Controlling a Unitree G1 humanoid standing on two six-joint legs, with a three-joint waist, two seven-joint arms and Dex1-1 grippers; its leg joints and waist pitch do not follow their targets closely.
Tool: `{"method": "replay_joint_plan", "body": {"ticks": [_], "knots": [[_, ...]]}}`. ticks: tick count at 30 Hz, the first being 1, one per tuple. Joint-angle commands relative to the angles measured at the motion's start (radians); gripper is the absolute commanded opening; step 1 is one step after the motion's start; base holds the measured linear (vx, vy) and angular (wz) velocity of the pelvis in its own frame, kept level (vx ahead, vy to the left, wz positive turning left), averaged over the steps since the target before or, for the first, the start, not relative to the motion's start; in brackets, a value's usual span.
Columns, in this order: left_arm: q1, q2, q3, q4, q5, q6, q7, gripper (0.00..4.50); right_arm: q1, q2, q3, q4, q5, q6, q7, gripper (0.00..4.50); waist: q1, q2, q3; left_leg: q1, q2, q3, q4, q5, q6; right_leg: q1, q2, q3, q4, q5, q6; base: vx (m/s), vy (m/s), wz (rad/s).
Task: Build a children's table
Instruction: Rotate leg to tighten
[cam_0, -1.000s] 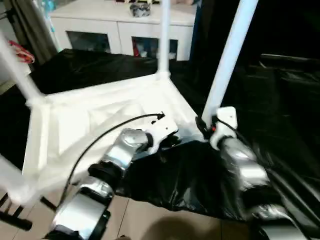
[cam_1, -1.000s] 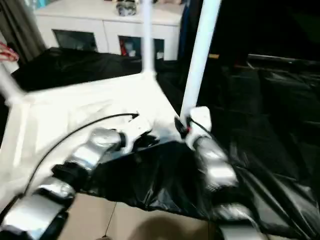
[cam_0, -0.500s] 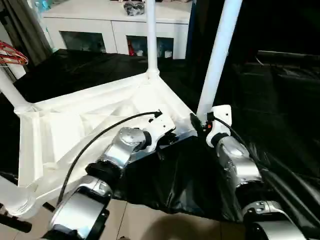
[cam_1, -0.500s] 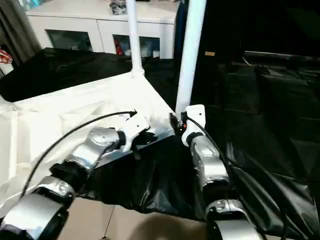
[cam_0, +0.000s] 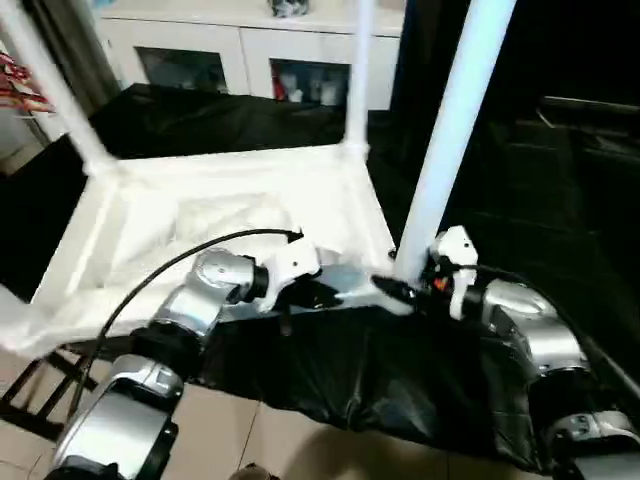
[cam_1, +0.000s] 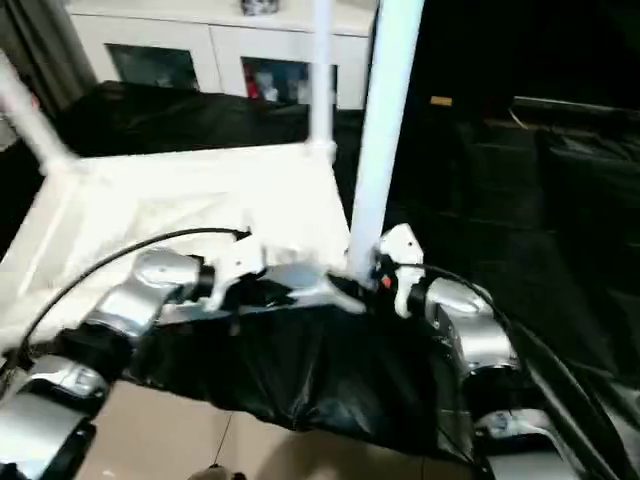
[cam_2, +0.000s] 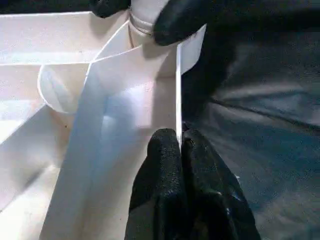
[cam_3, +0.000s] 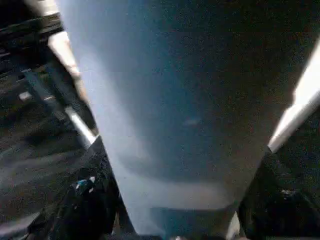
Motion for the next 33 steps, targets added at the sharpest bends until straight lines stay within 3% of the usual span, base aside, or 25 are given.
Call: {"method": "replay_joint_plan", "body": {"ticks": [1, 6, 20, 24, 26, 30, 33], "knots": [[-0.009, 0.006, -0.003, -0.035, -0.031, -0.025, -0.049, 0.0, 0.007, -0.026, 0.051, -0.053, 0.02, 0.036, 0.124, 2.76, 0.004, -0.008, -0.066, 0.011, 0.022, 0.005, -0.058, -0.177, 0.092, 0.059, -0.045, 0.03, -0.047, -0.02, -0.284, 0.0, 0.0, 0.0], [-0.018, 0.032, 0.001, -0.021, -0.038, -0.038, -0.088, 0.0, 0.001, -0.065, 0.083, -0.071, 0.013, 0.057, 0.219, 2.41, 0.014, -0.013, -0.068, 0.011, 0.021, 0.006, -0.053, -0.147, 0.105, 0.058, -0.045, 0.03, -0.042, 0.01, -0.292, 0.0, 0.0, 0.0], [-0.038, 0.034, 0.023, 0.006, -0.041, -0.034, -0.084, 0.0, 0.023, -0.077, 0.127, -0.098, 0.011, 0.094, 0.284, 2.12, 0.023, -0.013, -0.065, 0.01, 0.02, 0.004, -0.055, -0.18, 0.076, 0.055, -0.048, 0.032, -0.047, -0.074, -0.269, 0.0, 0.0, 0.0], [-0.037, 0.017, 0.03, 0.017, -0.029, -0.019, -0.02, 0.0, 0.047, -0.047, 0.106, -0.104, 0.024, 0.093, 0.216, 2.06, 0.024, -0.011, -0.062, 0.013, 0.022, 0.003, -0.059, -0.218, 0.058, 0.051, -0.047, 0.033, -0.052, -0.124, -0.258, 0.0, 0.0, 0.0], [-0.035, -0.014, 0.036, 0.023, -0.02, -0.003, 0.052, 0.0, 0.062, -0.002, 0.066, -0.078, 0.018, 0.073, 0.098, 2.03, 0.023, -0.012, -0.059, 0.013, 0.021, 0.003, -0.061, -0.24, 0.044, 0.05, -0.049, 0.034, -0.057, -0.167, -0.246, 0.0, 0.0, 0.0], [-0.029, -0.063, 0.037, 0.019, -0.016, 0.016, 0.118, 0.0, 0.08, 0.053, 0.033, -0.053, 0.013, 0.068, -0.03, 1.99, 0.013, -0.02, -0.053, 0.013, 0.017, -0.001, -0.07, -0.282, 0.018, 0.051, -0.051, 0.035, -0.07, -0.298, -0.2, 0.0, 0.0, 0.0], [-0.029, -0.096, 0.035, 0.019, -0.009, 0.028, 0.167, 0.0, 0.088, 0.091, 0.014, -0.039, 0.007, 0.073, -0.111, 1.99, 0.01, -0.018, -0.054, 0.014, 0.017, -0.002, -0.071, -0.276, 0.017, 0.047, -0.05, 0.037, -0.074, -0.3, -0.187, 0.0, 0.0, 0.0]]}}
